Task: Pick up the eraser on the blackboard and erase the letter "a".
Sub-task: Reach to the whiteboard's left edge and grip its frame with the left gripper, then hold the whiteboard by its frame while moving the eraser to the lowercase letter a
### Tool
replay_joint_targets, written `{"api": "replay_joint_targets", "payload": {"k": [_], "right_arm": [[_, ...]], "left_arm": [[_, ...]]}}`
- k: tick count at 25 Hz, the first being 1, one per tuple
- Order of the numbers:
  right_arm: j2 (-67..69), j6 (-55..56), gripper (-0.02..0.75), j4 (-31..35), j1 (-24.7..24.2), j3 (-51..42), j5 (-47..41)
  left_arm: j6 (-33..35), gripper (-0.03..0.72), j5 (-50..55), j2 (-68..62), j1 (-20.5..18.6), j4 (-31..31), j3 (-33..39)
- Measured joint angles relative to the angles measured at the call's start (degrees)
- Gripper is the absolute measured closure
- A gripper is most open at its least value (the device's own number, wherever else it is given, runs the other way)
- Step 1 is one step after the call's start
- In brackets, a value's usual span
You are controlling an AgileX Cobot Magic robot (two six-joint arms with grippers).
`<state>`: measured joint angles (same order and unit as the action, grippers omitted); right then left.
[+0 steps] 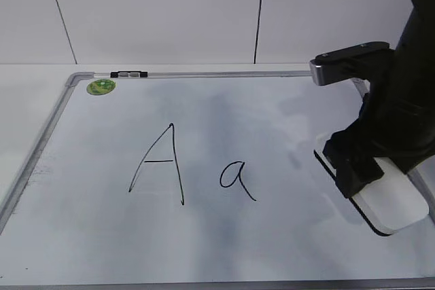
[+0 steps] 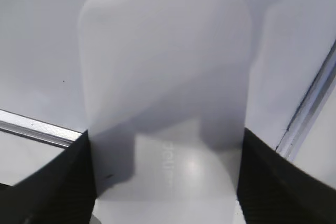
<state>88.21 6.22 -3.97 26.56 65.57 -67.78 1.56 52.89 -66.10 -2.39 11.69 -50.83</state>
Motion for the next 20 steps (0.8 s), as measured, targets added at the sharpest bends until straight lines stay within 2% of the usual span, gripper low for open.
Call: {"api": "replay_joint_targets", "payload": {"k": [9, 20], "right_arm": [[0.0, 0.0, 0.199, -1.53, 0.0, 0.0, -1.08], [0.0, 0.0, 0.199, -1.53, 0.0, 0.0, 0.85]], "left_arm": [[1.99, 0.38, -1.78, -16.88, 0.37, 0.0, -8.12], [3.21, 0.417, 4.97, -36.83, 3.06, 0.1, -22.69]]}}
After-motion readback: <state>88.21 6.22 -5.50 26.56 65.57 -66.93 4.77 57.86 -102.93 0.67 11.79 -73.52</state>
